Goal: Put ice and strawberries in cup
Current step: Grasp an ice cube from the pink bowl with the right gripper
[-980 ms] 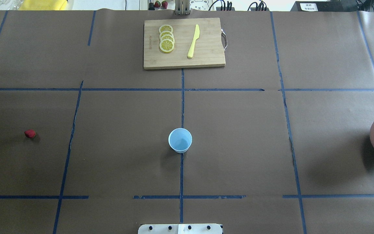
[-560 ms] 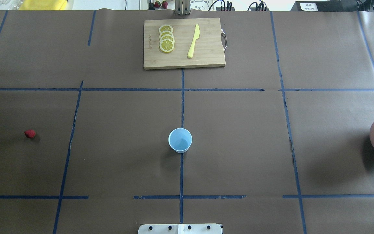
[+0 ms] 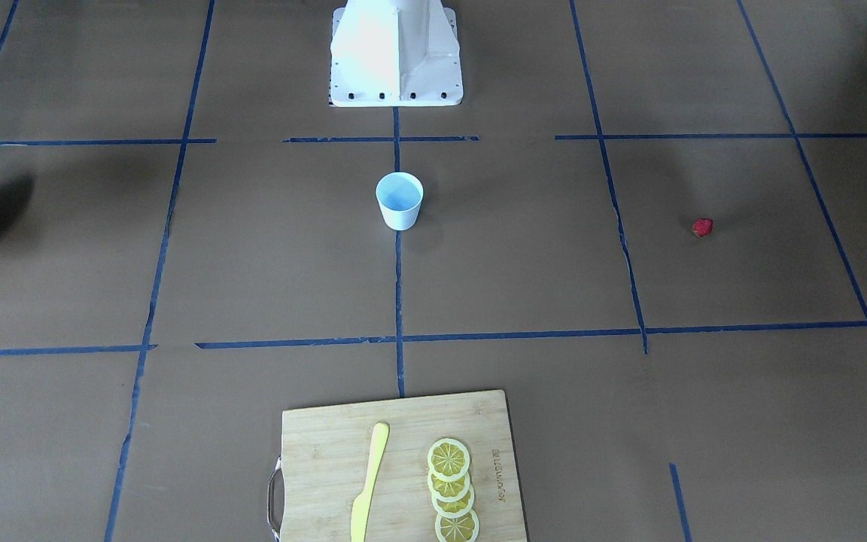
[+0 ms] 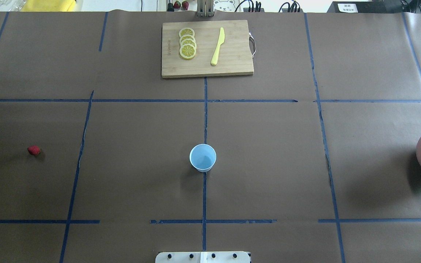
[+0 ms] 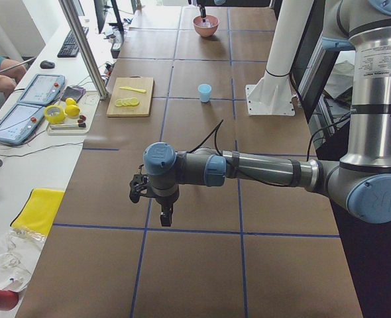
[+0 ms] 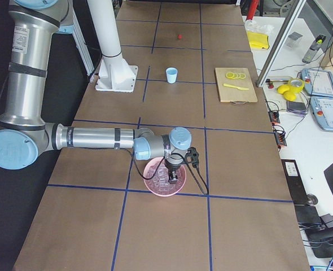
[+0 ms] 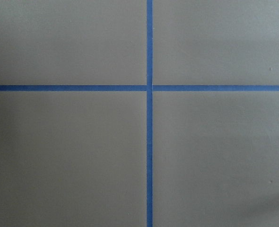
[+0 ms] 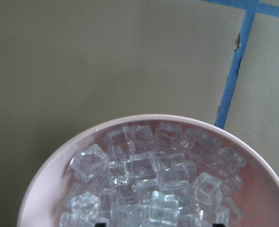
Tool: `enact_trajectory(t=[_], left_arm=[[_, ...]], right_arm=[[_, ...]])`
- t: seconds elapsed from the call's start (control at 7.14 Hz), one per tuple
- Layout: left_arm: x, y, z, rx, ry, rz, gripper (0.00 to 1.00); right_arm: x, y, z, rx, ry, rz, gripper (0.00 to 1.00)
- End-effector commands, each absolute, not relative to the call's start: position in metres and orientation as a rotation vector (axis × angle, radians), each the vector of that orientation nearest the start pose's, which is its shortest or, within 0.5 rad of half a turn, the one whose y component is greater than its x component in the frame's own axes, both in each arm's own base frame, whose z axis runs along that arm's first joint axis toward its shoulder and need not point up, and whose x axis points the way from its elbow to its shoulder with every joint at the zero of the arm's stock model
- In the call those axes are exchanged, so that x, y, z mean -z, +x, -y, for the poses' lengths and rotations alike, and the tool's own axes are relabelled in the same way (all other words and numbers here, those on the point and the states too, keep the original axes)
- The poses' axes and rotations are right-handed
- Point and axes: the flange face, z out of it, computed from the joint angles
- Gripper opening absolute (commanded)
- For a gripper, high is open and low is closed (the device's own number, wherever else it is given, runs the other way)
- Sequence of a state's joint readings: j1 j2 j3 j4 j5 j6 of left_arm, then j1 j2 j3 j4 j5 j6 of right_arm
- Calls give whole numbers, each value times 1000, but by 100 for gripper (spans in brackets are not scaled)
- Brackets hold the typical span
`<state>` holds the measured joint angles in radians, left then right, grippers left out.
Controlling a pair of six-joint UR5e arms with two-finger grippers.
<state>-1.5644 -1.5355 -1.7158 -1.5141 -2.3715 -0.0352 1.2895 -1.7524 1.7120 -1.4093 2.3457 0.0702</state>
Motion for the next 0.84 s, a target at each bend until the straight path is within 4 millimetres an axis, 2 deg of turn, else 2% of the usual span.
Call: enact_trajectory(t=[0.0, 0.7], left_arm=[[-608, -59, 478, 6, 34, -801, 100], [-601, -59, 474, 4, 42, -802, 100]], right_arm=[[-659, -63, 431, 261, -26, 781, 80], [-669, -63, 426, 248, -53, 789, 77]])
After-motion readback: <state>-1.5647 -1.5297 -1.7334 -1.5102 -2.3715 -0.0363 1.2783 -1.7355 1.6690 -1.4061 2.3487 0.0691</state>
